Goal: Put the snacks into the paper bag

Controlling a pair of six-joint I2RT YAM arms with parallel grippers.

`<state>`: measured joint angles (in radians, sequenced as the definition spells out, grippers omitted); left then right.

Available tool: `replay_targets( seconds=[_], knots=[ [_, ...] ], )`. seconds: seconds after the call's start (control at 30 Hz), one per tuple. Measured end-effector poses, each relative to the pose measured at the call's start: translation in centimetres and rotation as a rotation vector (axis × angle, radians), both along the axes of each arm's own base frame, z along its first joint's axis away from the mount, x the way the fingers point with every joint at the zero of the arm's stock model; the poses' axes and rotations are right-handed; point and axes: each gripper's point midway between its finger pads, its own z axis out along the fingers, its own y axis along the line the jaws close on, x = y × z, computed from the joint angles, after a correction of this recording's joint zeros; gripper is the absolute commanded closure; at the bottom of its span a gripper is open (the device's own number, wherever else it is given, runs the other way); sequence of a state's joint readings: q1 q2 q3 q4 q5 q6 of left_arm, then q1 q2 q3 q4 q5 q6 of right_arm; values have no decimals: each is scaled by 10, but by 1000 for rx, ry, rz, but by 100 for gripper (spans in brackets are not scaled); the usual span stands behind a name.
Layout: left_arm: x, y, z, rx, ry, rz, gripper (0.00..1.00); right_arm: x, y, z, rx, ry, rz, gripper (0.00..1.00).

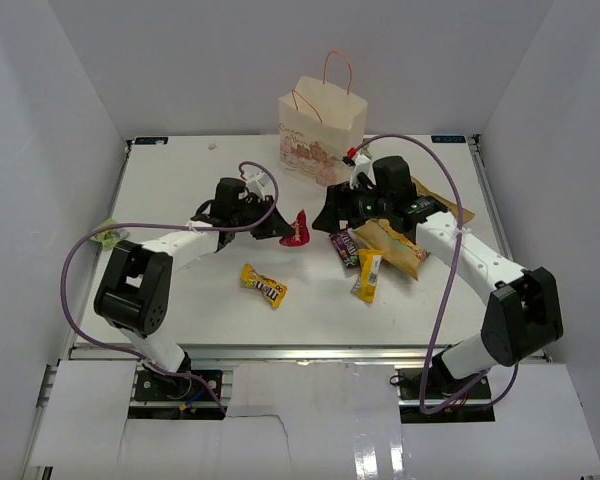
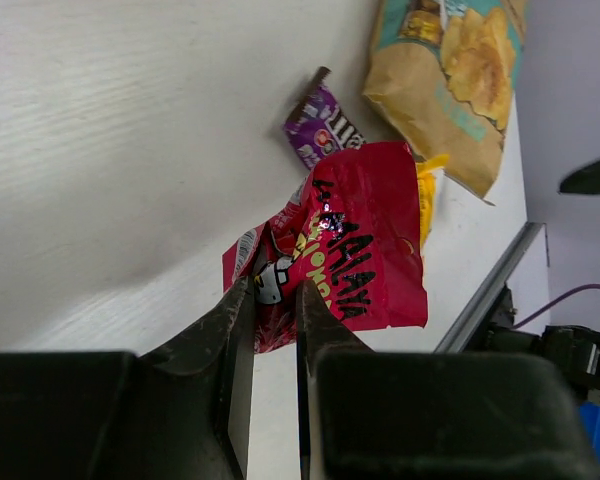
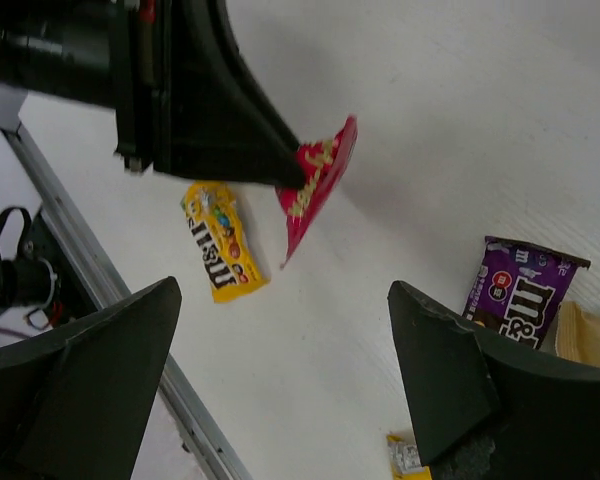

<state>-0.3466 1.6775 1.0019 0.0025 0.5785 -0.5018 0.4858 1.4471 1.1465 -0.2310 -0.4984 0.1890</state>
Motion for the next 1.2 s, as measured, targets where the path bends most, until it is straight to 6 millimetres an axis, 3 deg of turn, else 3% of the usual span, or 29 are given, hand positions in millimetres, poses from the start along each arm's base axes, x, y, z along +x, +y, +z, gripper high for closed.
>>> replay_targets(
  seconds=[0.17,0.33,0.57,0.77,0.87,0.9,0.93,1.03,1.2],
  knots=[
    [-12,-27,7,-47,11,-23,98,30,7,-7,9,56,-136,15],
    [-16,-39,12,-72,10,-31,97,38,9,-32,-13,136,-197,27],
    [-19,-45,16,-87,17,-34,97,33,18,-40,-9,173,-198,53],
    [-22,-49,20,-99,19,-38,94,29,21,-44,-2,188,-184,86],
    [-22,-49,24,-104,17,-33,83,31,20,-44,-1,184,-181,92],
    [-22,-49,26,-107,14,-31,62,31,20,-44,2,184,-179,92],
    [-22,-49,29,-110,11,-27,51,31,20,-43,8,183,-169,92],
    [-23,-48,45,-127,-21,-22,27,31,17,-38,31,166,-106,92],
    [-23,-41,96,-168,-157,9,18,36,-1,-19,99,96,30,92]
  ],
)
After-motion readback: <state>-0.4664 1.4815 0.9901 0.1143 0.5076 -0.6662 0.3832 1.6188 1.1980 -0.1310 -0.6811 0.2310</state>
